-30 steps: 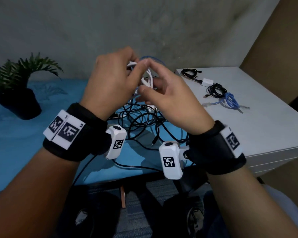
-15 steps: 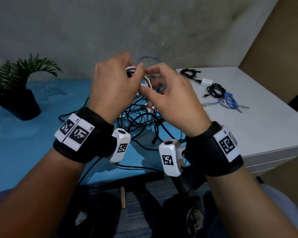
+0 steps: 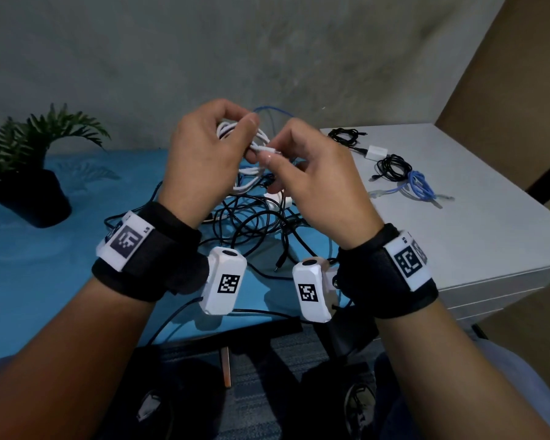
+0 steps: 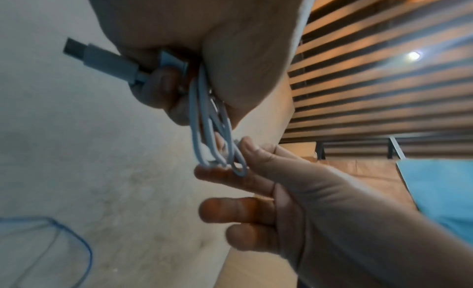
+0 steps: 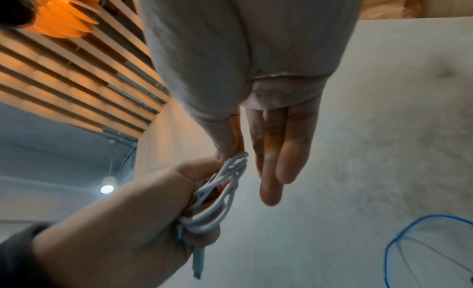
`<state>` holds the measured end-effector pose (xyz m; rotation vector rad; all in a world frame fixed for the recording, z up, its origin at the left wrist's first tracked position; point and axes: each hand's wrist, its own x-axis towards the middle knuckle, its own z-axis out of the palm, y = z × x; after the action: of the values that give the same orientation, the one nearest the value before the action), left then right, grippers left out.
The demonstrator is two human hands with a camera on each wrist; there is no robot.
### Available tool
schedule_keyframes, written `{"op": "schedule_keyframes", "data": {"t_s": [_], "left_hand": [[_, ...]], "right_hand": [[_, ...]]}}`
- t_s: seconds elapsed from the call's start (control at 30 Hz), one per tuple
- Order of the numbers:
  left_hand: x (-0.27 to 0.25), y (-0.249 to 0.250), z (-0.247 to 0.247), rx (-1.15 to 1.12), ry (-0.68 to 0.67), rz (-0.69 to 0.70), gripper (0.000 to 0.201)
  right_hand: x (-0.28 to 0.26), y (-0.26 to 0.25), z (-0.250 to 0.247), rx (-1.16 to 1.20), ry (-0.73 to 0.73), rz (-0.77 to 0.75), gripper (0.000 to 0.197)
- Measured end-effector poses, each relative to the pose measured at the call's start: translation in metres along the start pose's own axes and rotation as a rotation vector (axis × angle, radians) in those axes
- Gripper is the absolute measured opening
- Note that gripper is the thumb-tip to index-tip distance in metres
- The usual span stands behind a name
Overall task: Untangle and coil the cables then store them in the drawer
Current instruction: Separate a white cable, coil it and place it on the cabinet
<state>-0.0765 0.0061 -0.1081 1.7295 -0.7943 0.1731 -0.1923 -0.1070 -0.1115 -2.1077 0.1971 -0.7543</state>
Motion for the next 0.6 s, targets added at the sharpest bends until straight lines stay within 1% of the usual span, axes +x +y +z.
{"op": "schedule_keyframes", "data": {"t_s": [0.07, 0.13, 0.17, 0.2, 0.3, 0.33, 0.37, 0.43, 0.5, 0.6], "left_hand": [[-0.002, 0.003, -0.001, 0.079, -0.036, 0.072, 0.023], [-0.002, 0.003, -0.002, 0.195, -0.05, 0.108, 0.031], [-0.001, 0.002, -0.002, 0.23, -0.047, 0.101, 0.035], [0.001, 0.0, -0.002, 0.226, -0.045, 0.075, 0.037], [0.005, -0.001, -0.002, 0.002, -0.074, -0.067, 0.041], [0.006, -0.001, -0.003, -0.042, -0.083, -0.094, 0.043], [0.007, -0.001, -0.004, -0.038, -0.094, -0.091, 0.044], [0.006, 0.0, -0.01, 0.026, -0.131, -0.032, 0.047], [0.007, 0.001, -0.015, 0.06, -0.201, 0.01, 0.046], [0.007, 0.003, -0.019, -0.012, -0.351, -0.017, 0.029]], "right_hand": [[0.002, 0.0, -0.005, 0.028, 0.007, 0.015, 0.019], [0.003, -0.001, -0.01, 0.162, -0.007, 0.079, 0.018], [0.004, -0.003, -0.012, 0.238, -0.018, 0.113, 0.016], [0.004, -0.005, -0.014, 0.303, -0.03, 0.139, 0.014], [0.005, -0.006, -0.015, 0.465, -0.054, 0.19, 0.014], [0.006, -0.005, -0.016, 0.509, -0.058, 0.204, 0.015], [0.006, -0.005, -0.017, 0.546, -0.058, 0.219, 0.016], [0.007, -0.003, -0.019, 0.596, -0.055, 0.246, 0.016], [0.008, -0.001, -0.02, 0.621, -0.046, 0.273, 0.013], [0.009, 0.002, -0.02, 0.667, -0.033, 0.318, 0.01]]}}
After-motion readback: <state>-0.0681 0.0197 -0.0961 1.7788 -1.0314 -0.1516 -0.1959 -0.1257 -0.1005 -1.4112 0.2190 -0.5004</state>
